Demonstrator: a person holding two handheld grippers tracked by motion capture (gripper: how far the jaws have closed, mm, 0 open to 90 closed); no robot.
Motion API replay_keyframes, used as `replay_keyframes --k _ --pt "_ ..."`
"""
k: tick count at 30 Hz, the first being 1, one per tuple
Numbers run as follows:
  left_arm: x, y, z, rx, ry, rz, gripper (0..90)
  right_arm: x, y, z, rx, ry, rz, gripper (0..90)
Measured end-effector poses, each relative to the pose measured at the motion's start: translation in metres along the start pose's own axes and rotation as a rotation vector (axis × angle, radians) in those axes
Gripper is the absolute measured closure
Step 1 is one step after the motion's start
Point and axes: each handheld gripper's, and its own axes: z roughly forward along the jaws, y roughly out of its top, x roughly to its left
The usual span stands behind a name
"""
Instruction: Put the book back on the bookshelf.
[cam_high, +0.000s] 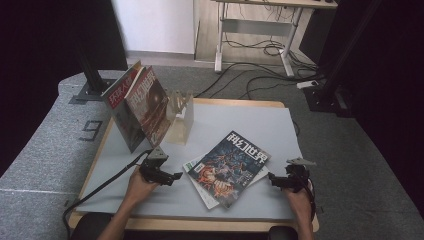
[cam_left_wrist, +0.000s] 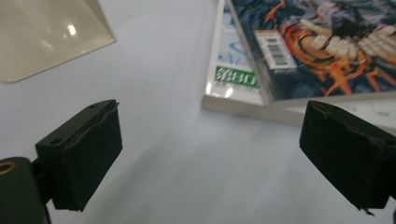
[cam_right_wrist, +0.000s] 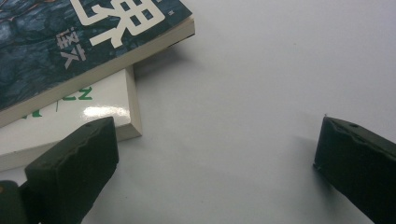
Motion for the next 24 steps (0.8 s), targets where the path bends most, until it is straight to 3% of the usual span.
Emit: replay_keyframes --k 5,11,15,24 --pt "-0.010 0.009 0.015 0.027 -0.025 0.026 4.7 0.000 0.001 -0.002 -0.001 -0.015 -0.006 0.0" --pt "-0.013 0.015 0.024 0.029 -0.008 0.027 5.0 -0.001 0.003 -0.006 -0.019 -0.015 -0.002 0.0" --pt "-0.015 0.014 0.033 0.057 0.006 0.036 5.2 0.002 0.004 -0.007 -0.019 -0.012 -0.013 0.0" --pt "-0.011 0.016 0.038 0.068 -0.004 -0.013 0.0 0.008 0.009 -0.007 -0.014 0.004 -0.029 0.0"
